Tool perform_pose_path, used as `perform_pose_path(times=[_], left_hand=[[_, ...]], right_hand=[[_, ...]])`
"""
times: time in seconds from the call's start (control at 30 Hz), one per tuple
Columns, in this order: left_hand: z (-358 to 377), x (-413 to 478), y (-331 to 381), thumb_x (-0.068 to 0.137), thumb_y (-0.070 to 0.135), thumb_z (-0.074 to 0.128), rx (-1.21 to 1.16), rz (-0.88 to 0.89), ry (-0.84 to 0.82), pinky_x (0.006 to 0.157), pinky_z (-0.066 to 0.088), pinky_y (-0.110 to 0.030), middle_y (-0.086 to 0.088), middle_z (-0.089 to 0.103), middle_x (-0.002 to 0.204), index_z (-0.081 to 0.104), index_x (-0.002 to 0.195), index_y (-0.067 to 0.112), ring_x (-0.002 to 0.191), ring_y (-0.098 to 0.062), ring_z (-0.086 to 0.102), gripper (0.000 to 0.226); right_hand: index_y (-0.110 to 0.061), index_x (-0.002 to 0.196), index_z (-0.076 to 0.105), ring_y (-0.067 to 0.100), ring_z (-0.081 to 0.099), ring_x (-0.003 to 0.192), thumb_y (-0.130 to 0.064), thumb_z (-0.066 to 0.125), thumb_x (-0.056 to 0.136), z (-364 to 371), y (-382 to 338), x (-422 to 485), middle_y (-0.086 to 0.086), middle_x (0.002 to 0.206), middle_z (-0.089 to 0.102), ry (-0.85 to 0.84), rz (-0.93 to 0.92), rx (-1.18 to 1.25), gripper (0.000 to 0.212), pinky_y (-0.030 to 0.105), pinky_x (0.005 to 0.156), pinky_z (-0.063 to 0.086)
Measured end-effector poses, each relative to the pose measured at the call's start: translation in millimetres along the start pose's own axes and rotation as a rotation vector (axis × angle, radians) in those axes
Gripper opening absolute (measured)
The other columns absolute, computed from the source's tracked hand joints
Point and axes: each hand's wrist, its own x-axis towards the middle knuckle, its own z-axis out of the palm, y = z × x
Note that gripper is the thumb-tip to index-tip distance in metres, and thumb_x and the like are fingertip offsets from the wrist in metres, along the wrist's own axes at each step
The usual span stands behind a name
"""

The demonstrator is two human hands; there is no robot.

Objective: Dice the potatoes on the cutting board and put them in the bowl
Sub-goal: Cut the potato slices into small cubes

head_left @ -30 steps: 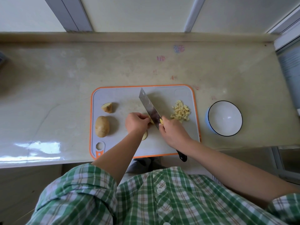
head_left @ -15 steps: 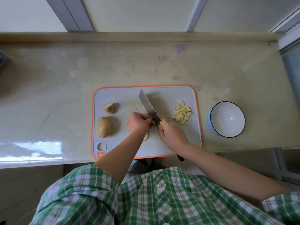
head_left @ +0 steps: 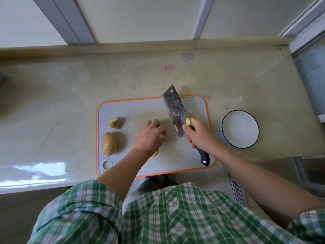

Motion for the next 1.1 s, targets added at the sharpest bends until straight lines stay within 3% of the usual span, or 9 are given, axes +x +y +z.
perform_pose_path(times=[0.1, 0.23, 0.4, 0.53, 0.67, 0.73, 0.8, 0.93, 1.1], left_hand=[[-5, 6, 4, 0.090, 0.027, 0.062, 0.105, -0.066, 0.007, 0.076, 0.043, -0.037, -0.007, 0.054, 0.112, 0.063, 0.107, 0.013, 0.109, -0.027, 0.047, 0.022], [-1, 8, 2, 0.092, 0.035, 0.059, 0.167, -0.111, 0.041, 0.077, 0.040, -0.034, -0.006, 0.057, 0.109, 0.061, 0.107, 0.013, 0.109, -0.025, 0.047, 0.027], [0, 0, -6, 0.083, 0.034, 0.070, 0.064, -0.057, 0.134, 0.073, 0.041, -0.039, -0.011, 0.058, 0.097, 0.062, 0.098, 0.008, 0.098, -0.032, 0.051, 0.031], [-25, -7, -4, 0.094, 0.040, 0.054, -0.378, -0.364, 0.440, 0.065, 0.038, -0.033, -0.001, 0.058, 0.080, 0.059, 0.086, 0.013, 0.080, -0.023, 0.054, 0.030], [-51, 7, 12, 0.093, 0.058, 0.044, -1.052, -0.711, 0.230, 0.052, 0.040, -0.028, -0.007, 0.070, 0.070, 0.062, 0.088, 0.009, 0.054, -0.019, 0.058, 0.052], [-50, 11, 19, 0.093, 0.036, 0.053, -1.200, -0.762, 0.145, 0.044, 0.036, -0.024, -0.014, 0.070, 0.068, 0.060, 0.085, 0.005, 0.049, -0.022, 0.055, 0.033], [-44, 9, 24, 0.089, 0.011, 0.049, -1.218, -0.791, 0.176, 0.040, 0.035, -0.022, -0.013, 0.066, 0.060, 0.059, 0.074, 0.003, 0.047, -0.023, 0.055, 0.020], [-42, -2, 24, 0.086, 0.007, 0.044, -1.101, -0.814, 0.252, 0.034, 0.032, -0.016, -0.013, 0.065, 0.056, 0.051, 0.063, 0.006, 0.033, -0.012, 0.049, 0.024], [-44, -9, 19, 0.089, 0.010, 0.045, -1.020, -0.803, 0.332, 0.042, 0.041, -0.023, -0.013, 0.065, 0.059, 0.050, 0.076, 0.008, 0.038, -0.017, 0.053, 0.014]], right_hand=[[-0.015, 0.075, 0.039, 0.012, 0.043, 0.035, -0.018, 0.046, 0.097, -1, 1, -4, 0.009, 0.057, 0.049, -0.009, -0.036, -0.050, 0.024, 0.019, 0.035, 0.035], [-0.003, 0.079, 0.042, 0.009, 0.041, 0.032, -0.020, 0.047, 0.097, -4, 0, -1, 0.012, 0.058, 0.051, 0.022, -0.085, -0.125, 0.025, 0.021, 0.035, 0.036], [-0.008, 0.073, 0.041, 0.032, 0.052, 0.056, -0.025, 0.052, 0.093, -7, 3, 5, 0.009, 0.060, 0.049, 0.069, -0.224, -0.368, 0.029, 0.042, 0.053, 0.042], [-0.017, 0.072, 0.040, 0.033, 0.049, 0.069, -0.028, 0.058, 0.090, -5, 0, 4, 0.001, 0.064, 0.043, 0.118, -0.364, -0.590, 0.027, 0.035, 0.053, 0.028], [-0.020, 0.099, 0.062, 0.032, 0.060, 0.080, -0.025, 0.056, 0.092, 4, 1, -2, 0.005, 0.082, 0.060, 0.135, -0.481, -0.740, 0.011, 0.035, 0.058, 0.039], [-0.025, 0.120, 0.062, 0.030, 0.062, 0.084, -0.021, 0.058, 0.091, 9, 6, -2, 0.006, 0.090, 0.063, 0.085, -0.519, -0.736, 0.030, 0.036, 0.063, 0.045], [-0.028, 0.133, 0.053, 0.029, 0.062, 0.093, -0.021, 0.060, 0.090, 13, 12, -2, 0.006, 0.105, 0.063, 0.002, -0.511, -0.691, 0.044, 0.039, 0.072, 0.051], [-0.039, 0.143, 0.032, 0.024, 0.056, 0.096, -0.029, 0.057, 0.089, 14, 15, -2, 0.001, 0.117, 0.051, -0.128, -0.469, -0.656, 0.061, 0.039, 0.075, 0.050], [-0.036, 0.140, 0.044, 0.018, 0.038, 0.098, -0.046, 0.048, 0.089, 23, -5, 3, 0.000, 0.103, 0.032, -0.135, -0.539, -0.557, 0.052, 0.034, 0.081, 0.042]])
